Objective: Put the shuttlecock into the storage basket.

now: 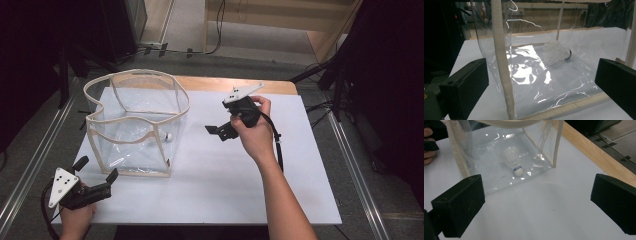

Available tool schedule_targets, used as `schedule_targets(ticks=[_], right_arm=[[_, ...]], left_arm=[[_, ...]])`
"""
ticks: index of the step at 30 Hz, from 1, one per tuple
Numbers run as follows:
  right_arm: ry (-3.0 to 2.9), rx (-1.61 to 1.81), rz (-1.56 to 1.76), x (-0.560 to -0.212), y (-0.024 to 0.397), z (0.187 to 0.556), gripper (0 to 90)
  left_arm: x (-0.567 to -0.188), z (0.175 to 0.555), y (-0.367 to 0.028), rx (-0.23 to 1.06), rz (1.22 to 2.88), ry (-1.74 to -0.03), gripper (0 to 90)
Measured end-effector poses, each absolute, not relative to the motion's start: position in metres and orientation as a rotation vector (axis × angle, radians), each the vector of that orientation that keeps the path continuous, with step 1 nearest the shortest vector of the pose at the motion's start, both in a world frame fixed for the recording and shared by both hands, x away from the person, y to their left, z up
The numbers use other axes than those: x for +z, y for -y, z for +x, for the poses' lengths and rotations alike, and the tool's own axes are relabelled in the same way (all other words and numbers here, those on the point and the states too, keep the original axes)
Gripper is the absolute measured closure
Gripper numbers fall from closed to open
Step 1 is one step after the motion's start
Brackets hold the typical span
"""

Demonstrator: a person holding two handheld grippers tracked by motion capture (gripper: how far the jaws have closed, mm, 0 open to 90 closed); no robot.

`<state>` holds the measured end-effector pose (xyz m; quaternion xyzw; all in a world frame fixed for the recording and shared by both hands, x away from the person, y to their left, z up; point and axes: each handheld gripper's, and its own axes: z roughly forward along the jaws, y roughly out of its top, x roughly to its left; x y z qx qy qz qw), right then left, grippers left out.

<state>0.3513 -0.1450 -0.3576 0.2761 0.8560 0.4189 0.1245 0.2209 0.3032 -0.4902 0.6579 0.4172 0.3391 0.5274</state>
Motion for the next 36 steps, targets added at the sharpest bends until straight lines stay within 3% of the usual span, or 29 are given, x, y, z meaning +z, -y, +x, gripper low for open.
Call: schedule_targets(ticks=[36], right_arm=[[-2.430, 1.262, 0.939, -0.411, 0.206, 0.319, 0.0]], left_arm=[[-0.491, 0.220, -0.301, 0.823, 1.591, -0.990, 0.0]])
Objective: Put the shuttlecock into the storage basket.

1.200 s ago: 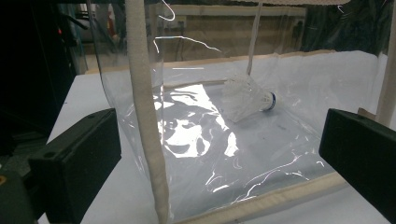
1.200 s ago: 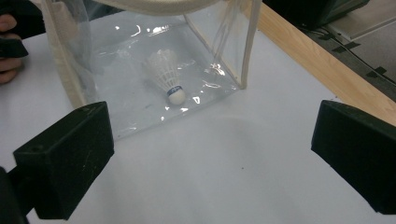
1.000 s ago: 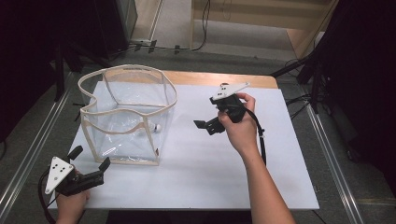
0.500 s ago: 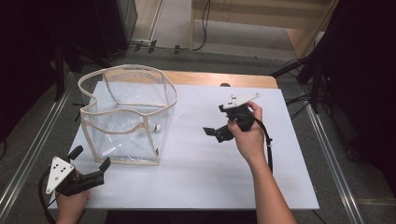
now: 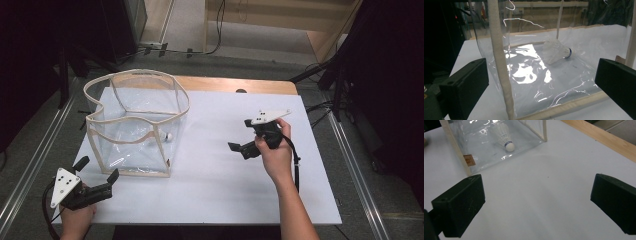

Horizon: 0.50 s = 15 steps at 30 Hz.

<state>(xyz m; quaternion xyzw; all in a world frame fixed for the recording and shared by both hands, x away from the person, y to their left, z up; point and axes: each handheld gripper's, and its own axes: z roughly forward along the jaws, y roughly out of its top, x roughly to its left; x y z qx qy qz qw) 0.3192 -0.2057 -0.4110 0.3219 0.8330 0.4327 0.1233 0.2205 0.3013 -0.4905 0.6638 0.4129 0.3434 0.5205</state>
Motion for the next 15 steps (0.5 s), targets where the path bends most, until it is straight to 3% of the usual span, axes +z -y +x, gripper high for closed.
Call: schedule_targets(ticks=[15], right_arm=[[-2.411, 1.257, 0.993, -0.430, 0.227, 0.308, 0.0]], left_arm=[[-0.491, 0.220, -0.301, 0.823, 1.593, -0.993, 0.0]])
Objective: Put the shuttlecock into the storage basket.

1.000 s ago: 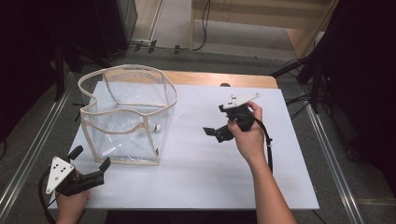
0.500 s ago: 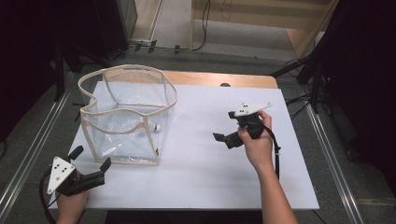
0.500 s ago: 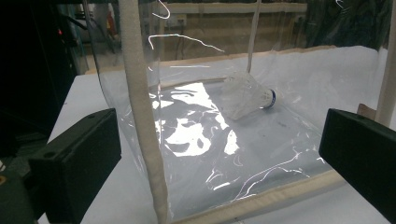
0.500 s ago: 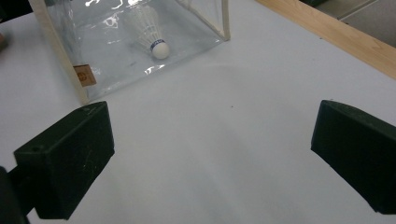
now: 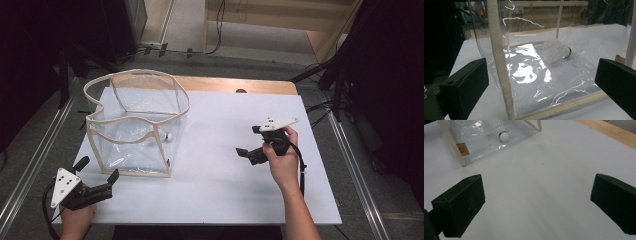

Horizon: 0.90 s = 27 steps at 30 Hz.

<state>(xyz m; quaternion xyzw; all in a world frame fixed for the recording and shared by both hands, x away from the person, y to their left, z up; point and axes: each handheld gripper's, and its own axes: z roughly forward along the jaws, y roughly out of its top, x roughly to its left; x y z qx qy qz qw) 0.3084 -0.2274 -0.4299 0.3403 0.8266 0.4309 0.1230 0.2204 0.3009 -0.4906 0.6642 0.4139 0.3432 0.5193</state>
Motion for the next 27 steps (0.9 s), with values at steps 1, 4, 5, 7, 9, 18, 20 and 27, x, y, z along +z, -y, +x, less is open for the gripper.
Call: schedule_targets(ticks=[1, 4, 5, 7, 9, 18, 20, 27], right_arm=[[-2.407, 1.262, 1.001, -0.431, 0.229, 0.307, 0.0], [-2.399, 1.260, 1.011, -0.433, 0.235, 0.305, 0.0], [-2.397, 1.262, 1.014, -0.434, 0.237, 0.304, 0.0], [-2.390, 1.267, 1.026, -0.436, 0.241, 0.302, 0.0], [-2.379, 1.256, 1.036, -0.438, 0.244, 0.300, 0.0], [-2.349, 1.261, 1.080, -0.445, 0.260, 0.291, 0.0], [-2.347, 1.255, 1.084, -0.447, 0.264, 0.289, 0.0], [-2.327, 1.259, 1.116, -0.454, 0.274, 0.282, 0.0]], left_arm=[[-0.491, 0.220, -0.301, 0.822, 1.592, -0.993, 0.0], [-0.491, 0.220, -0.300, 0.824, 1.598, -0.990, 0.0], [-0.491, 0.220, -0.300, 0.825, 1.599, -0.990, 0.0], [-0.491, 0.220, -0.300, 0.825, 1.598, -0.991, 0.0], [-0.491, 0.220, -0.300, 0.824, 1.599, -0.990, 0.0], [-0.491, 0.220, -0.300, 0.829, 1.604, -0.989, 0.0], [-0.491, 0.220, -0.300, 0.829, 1.601, -0.990, 0.0], [-0.491, 0.220, -0.299, 0.832, 1.606, -0.986, 0.0]])
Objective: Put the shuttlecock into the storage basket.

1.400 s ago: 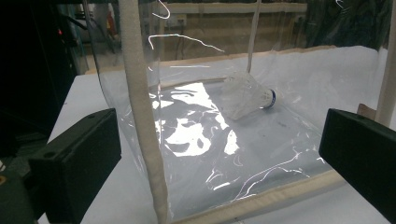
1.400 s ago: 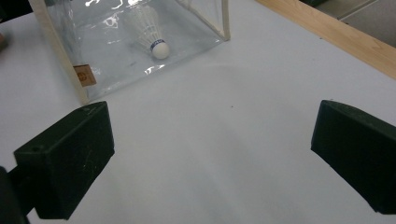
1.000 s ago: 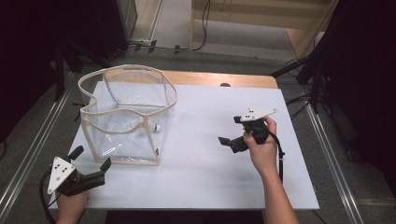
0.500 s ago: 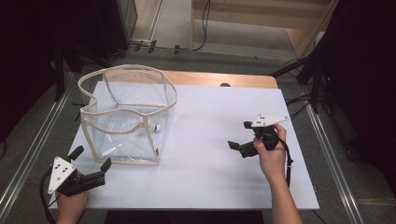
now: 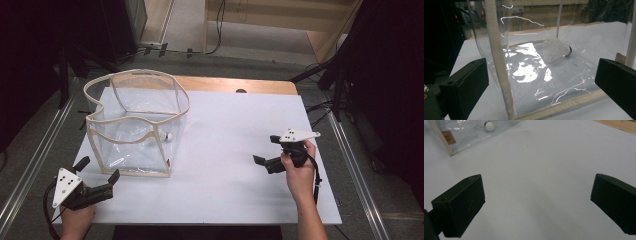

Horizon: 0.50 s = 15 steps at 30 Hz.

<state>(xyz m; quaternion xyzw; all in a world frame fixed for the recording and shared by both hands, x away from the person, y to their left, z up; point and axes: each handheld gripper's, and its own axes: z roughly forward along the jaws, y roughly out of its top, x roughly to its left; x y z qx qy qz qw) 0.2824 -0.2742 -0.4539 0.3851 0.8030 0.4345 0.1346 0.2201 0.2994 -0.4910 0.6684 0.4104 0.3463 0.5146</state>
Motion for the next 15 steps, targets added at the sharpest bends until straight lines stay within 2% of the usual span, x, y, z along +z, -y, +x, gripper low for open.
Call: schedule_targets(ticks=[15], right_arm=[[-2.286, 1.273, 1.181, -0.467, 0.297, 0.267, 0.0]], left_arm=[[-0.491, 0.220, -0.299, 0.838, 1.615, -0.984, 0.0]])
